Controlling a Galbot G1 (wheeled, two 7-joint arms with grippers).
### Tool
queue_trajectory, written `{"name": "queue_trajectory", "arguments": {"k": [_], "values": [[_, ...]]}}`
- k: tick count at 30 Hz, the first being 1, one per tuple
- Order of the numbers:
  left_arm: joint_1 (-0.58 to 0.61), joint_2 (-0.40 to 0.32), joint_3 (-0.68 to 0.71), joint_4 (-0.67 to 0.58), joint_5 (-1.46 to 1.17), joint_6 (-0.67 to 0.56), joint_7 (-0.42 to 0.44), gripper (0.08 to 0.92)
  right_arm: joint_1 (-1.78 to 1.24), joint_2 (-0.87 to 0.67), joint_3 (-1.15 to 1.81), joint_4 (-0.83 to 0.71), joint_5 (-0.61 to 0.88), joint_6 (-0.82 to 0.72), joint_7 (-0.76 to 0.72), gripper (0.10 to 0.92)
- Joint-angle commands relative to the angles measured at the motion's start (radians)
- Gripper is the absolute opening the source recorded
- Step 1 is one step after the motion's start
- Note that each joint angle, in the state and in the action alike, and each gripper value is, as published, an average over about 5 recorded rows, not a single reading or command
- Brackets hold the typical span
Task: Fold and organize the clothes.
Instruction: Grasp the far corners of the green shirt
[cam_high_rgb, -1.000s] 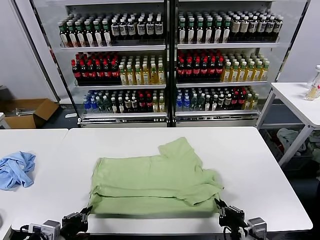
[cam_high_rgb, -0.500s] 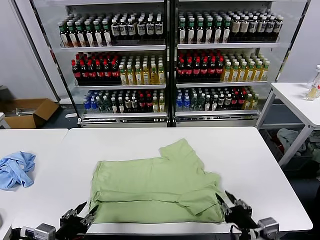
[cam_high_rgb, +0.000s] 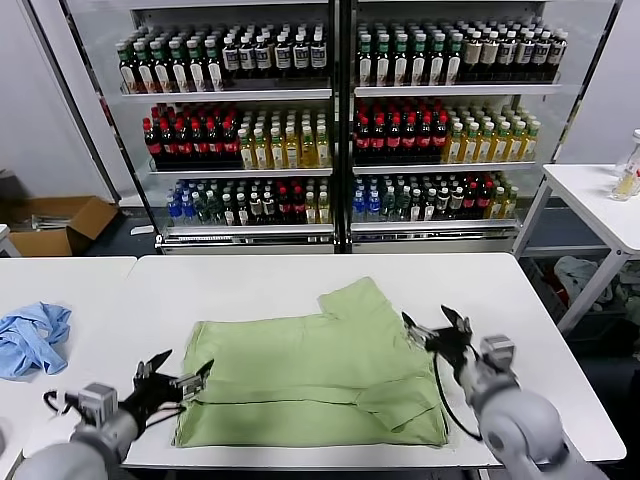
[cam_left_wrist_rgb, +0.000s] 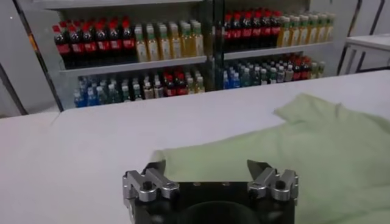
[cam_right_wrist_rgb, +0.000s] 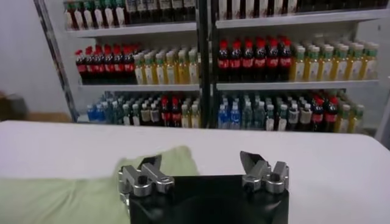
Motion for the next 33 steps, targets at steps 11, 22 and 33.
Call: {"name": "queue_trajectory", "arguments": {"k": [11, 22, 33], "values": [[-0.552, 0.006, 0.303, 0.622, 0.007, -0.034, 0.082, 0.823, 0.498, 0.264, -0.281, -0.706, -0.088, 0.051, -0.02, 0.823], [-0.567, 0.004, 0.323, 0.682, 0.039, -0.066, 0.118, 0.823, 0.479, 0.335, -0.266, -0.813, -0.165, 0.081, -0.027, 0.823], [-0.543, 0.006, 0.306, 0.669, 0.033, -0.073, 0.16, 0.823, 0.478, 0.343, -0.26, -0.806, -0.167, 0.069, -0.045, 0.823]]}}
